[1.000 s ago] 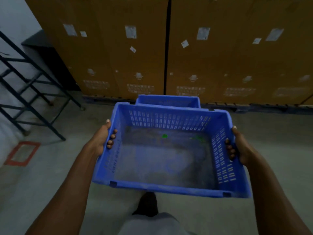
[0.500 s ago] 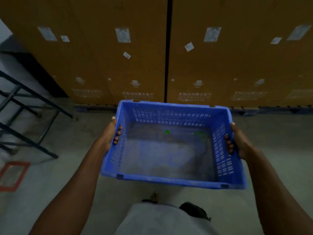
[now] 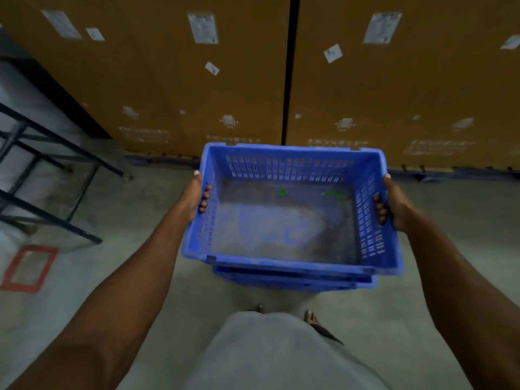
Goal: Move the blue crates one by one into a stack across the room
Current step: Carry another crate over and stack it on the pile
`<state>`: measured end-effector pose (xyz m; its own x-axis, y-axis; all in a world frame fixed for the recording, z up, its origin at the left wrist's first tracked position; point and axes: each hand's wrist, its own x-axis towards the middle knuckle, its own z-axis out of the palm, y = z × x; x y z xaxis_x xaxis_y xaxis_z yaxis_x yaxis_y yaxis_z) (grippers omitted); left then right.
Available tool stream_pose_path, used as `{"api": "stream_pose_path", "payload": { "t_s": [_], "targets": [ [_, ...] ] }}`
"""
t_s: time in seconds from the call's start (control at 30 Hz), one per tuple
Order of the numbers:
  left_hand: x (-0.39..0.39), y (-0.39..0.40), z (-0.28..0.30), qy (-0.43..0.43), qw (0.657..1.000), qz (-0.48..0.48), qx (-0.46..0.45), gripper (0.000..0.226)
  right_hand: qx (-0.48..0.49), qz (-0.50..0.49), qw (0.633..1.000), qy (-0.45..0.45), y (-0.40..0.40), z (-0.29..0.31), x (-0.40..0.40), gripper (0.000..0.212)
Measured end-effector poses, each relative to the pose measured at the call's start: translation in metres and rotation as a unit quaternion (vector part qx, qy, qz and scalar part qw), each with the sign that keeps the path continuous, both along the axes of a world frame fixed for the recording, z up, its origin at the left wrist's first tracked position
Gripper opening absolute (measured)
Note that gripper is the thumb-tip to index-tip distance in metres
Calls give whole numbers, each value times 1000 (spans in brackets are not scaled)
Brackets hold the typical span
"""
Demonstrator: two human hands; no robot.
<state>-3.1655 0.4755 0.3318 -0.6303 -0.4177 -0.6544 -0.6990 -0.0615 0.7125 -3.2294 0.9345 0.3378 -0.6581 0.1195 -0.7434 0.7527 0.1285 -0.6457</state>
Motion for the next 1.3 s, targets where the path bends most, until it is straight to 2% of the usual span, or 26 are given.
{"api": "stream_pose_path", "payload": {
  "t_s": [0.63, 0.9, 1.1, 1.3],
  "targets": [
    [14, 10, -16, -15, 999, -5, 28, 58, -18, 0, 1000, -24, 24, -26, 9, 67],
    [14, 13, -20, -12, 1000, -1, 6, 60, -4, 2, 1000, -24, 23, -19, 11, 67],
    [15, 20, -25, -11, 1000, -1, 24, 60, 18, -3, 1000, -17, 28, -18, 10, 68],
    [11, 23, -25, -15, 1000, 0, 14, 60, 4, -8, 1000, -17, 33, -20, 8, 68]
  ]
}}
